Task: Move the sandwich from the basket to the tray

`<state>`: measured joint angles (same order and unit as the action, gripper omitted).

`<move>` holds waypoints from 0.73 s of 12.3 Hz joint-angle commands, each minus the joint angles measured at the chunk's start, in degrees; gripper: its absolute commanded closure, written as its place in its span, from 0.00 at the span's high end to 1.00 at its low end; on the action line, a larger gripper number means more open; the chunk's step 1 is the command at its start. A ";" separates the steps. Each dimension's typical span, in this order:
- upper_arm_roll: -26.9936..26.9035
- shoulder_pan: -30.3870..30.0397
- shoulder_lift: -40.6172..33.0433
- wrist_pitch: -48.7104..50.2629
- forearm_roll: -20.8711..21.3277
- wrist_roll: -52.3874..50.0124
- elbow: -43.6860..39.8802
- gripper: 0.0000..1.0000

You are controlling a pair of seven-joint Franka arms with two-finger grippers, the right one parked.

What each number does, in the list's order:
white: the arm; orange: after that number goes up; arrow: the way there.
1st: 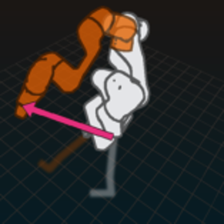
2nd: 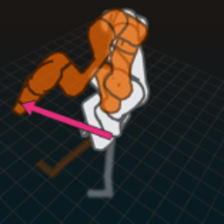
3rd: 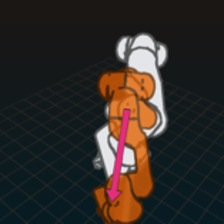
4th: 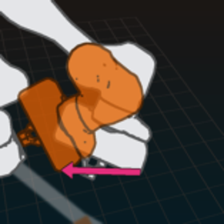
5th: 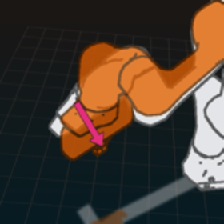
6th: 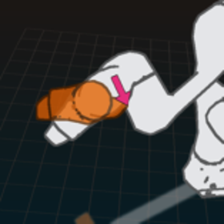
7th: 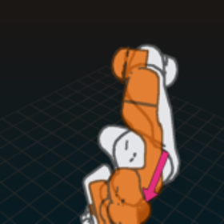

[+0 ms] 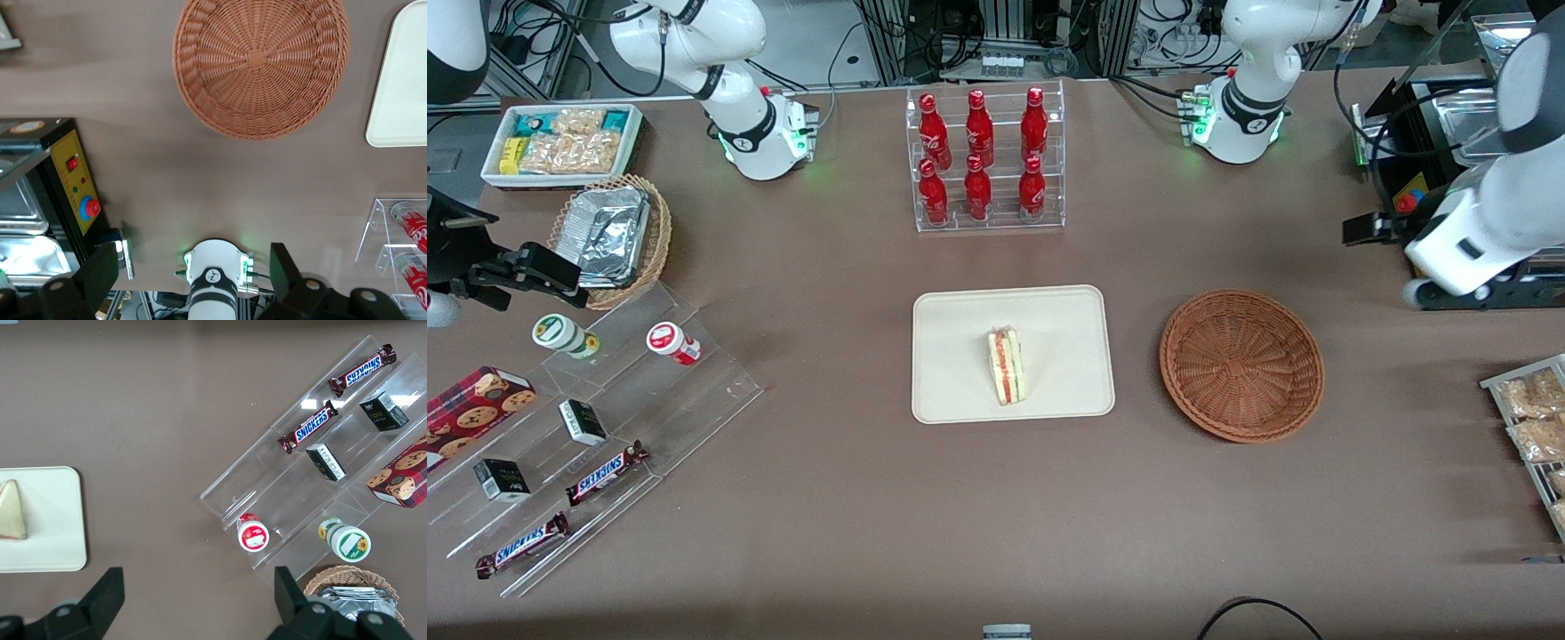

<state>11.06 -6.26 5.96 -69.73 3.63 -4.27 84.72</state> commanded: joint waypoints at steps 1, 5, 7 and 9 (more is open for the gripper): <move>-4.28 2.47 -4.54 1.96 -1.17 1.01 1.59 1.00; -6.84 2.65 -5.43 1.96 -2.22 1.10 0.80 1.00; -7.37 2.65 -5.43 1.88 -2.39 1.01 0.97 1.00; -7.55 2.74 -5.87 1.61 -4.57 0.84 0.80 1.00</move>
<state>4.79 -4.70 1.43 -68.03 1.32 -3.90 84.90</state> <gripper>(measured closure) 0.000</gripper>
